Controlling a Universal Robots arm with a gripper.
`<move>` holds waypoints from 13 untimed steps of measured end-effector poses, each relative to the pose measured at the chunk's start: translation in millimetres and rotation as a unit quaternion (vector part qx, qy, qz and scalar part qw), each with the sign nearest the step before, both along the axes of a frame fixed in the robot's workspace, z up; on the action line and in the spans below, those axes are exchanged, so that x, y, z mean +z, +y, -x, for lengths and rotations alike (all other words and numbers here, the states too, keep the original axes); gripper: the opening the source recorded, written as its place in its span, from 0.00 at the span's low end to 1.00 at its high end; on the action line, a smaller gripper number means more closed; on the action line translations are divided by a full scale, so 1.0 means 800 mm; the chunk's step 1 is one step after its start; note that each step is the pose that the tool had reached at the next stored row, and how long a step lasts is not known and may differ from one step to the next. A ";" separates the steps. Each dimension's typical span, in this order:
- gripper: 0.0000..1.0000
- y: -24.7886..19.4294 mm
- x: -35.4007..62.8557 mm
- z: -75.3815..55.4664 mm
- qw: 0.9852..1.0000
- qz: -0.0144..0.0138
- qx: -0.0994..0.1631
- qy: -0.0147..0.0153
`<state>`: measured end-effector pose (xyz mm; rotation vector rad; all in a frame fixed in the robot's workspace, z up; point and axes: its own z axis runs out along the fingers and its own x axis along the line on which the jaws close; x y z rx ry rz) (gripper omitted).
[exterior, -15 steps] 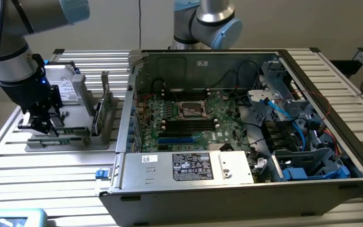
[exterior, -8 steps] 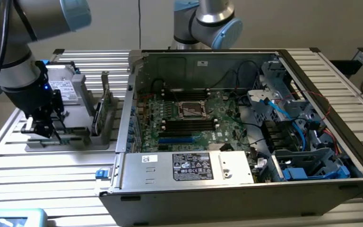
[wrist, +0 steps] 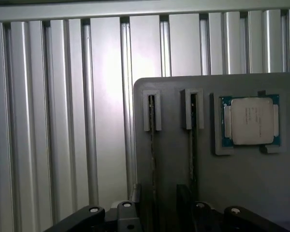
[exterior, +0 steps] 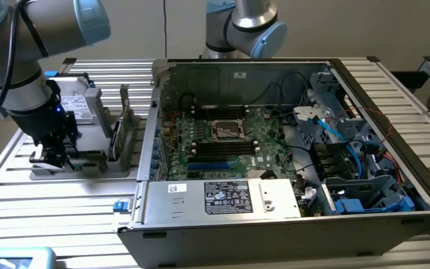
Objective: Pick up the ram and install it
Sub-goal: 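Pick up the ram and move it above insertion slot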
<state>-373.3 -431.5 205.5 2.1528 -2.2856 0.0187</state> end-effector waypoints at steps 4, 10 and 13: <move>0.42 0.0004 -0.006 -0.001 1.000 0.003 0.001 0.000; 0.42 0.0023 -0.010 -0.001 1.000 0.007 0.001 0.000; 0.40 0.0032 -0.011 0.000 1.000 0.008 0.001 0.000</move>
